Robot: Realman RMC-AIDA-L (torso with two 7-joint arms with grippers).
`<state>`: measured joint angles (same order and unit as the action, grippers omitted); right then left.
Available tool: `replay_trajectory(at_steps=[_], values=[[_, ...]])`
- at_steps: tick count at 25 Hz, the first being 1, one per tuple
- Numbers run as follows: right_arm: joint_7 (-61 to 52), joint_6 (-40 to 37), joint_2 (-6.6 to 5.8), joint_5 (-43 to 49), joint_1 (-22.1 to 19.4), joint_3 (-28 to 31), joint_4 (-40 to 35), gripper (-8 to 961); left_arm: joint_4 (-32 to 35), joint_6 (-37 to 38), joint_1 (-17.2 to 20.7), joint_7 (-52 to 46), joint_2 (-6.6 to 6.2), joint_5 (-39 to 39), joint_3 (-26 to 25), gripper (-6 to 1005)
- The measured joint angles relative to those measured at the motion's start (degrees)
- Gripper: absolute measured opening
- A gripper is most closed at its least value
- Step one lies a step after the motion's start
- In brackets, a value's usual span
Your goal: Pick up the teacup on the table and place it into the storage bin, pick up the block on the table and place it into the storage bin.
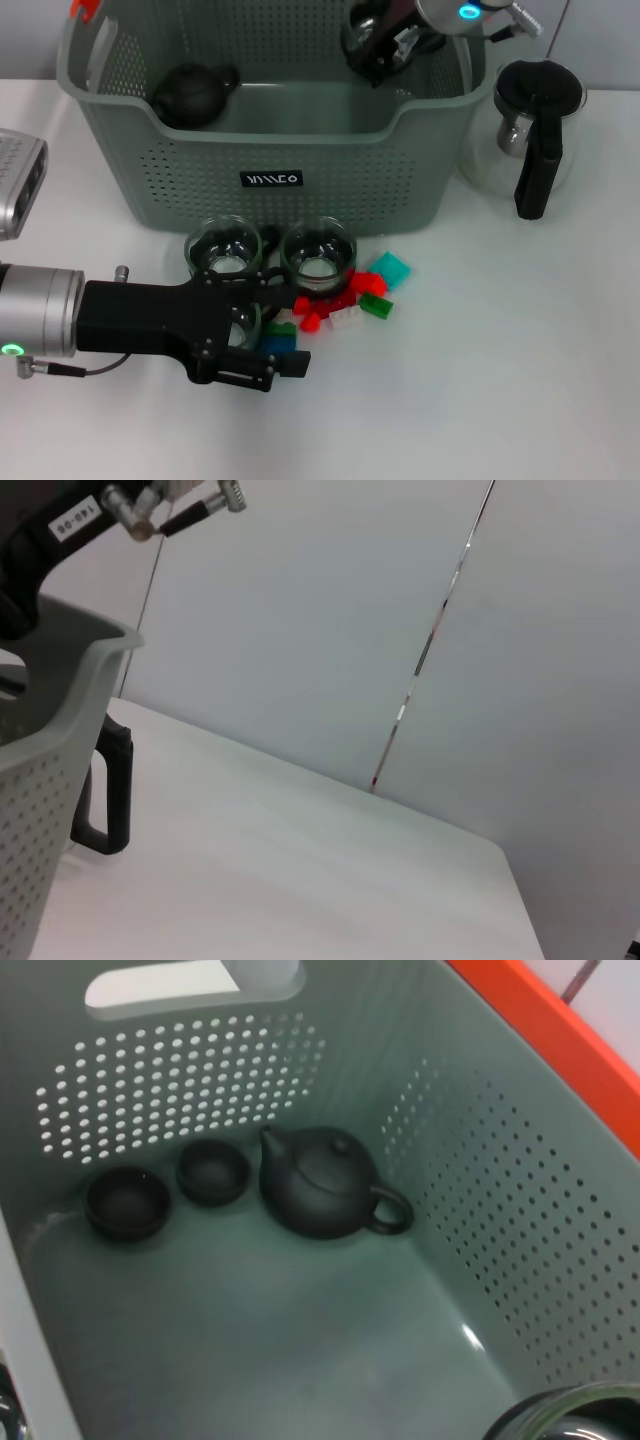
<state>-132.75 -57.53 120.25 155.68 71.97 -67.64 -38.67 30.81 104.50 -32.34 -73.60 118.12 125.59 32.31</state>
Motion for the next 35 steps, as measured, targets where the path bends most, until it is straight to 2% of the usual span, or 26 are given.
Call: replay_trajectory(at_steps=[16, 35], values=[[-7.84, 1.27, 0.09, 0.08, 0.18, -2.54, 1.84, 58, -0.05, 0.38, 0.22, 1.64, 0.0, 0.44, -0.15, 819], [-9.58, 4.12, -0.14, 0.07, -0.84, -2.64, 4.6, 57, -0.03, 0.8, 0.78, 2.24, 0.0, 0.4, -0.32, 815]])
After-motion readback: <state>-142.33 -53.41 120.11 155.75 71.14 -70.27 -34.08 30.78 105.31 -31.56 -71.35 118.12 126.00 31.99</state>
